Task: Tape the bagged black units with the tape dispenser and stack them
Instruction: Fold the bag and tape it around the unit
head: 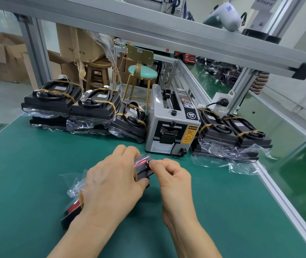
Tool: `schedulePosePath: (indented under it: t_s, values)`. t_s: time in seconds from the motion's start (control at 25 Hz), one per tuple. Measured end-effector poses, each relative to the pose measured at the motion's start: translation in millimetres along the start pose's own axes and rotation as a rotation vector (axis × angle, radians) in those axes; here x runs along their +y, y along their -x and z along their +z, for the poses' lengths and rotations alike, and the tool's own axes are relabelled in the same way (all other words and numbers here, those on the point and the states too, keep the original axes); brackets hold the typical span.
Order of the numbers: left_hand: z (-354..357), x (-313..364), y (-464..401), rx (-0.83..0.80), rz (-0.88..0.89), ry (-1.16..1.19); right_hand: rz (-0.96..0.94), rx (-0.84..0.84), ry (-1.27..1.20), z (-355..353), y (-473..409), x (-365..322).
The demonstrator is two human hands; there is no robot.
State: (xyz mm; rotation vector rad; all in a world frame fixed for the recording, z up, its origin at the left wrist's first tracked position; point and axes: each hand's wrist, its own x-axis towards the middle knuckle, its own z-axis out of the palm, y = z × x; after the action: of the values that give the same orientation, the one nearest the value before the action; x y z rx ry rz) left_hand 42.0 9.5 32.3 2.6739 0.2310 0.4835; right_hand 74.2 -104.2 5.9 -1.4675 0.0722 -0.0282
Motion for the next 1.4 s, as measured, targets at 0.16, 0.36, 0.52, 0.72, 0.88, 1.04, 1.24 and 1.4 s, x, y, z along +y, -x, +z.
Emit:
schedulePosePath:
  t_s: [0.16, 0.36, 0.52, 0.72, 0.88, 1.04, 1.24, 1.4]
  values:
    - [0, 0, -1, -0.004, -0.007, 0.013, -0.01, 0.02, 0.014, 1, 0, -1]
    - [-1, 0, 0, 0.001, 0.002, 0.016, -0.053, 0.075, 0.104, 1, 1, -1]
    - [-1, 0, 0, -0.004, 0.011, 0.014, -0.091, 0.131, 0.191, 4, 2, -1]
    - [-1, 1, 2, -0.009, 0.015, 0.002, 0.015, 0.251, -0.026, 8, -1, 2]
    - [0, -1, 0, 0.036, 0.056, 0.017, 0.016, 0.129, -0.05, 19, 6, 5]
    - [2, -2, -1, 0.034, 0.07, 0.022, 0.073, 0.077, -0.111, 19, 0, 1]
    - [-4, -1, -3, 0.061, 0.03, 0.045, -0.054, -0.067, 0.012, 9, 6, 11]
    - [-17, -19, -3, 0.155, 0.087, 0.329, -0.076, -0.14, 0.038, -17, -9, -1]
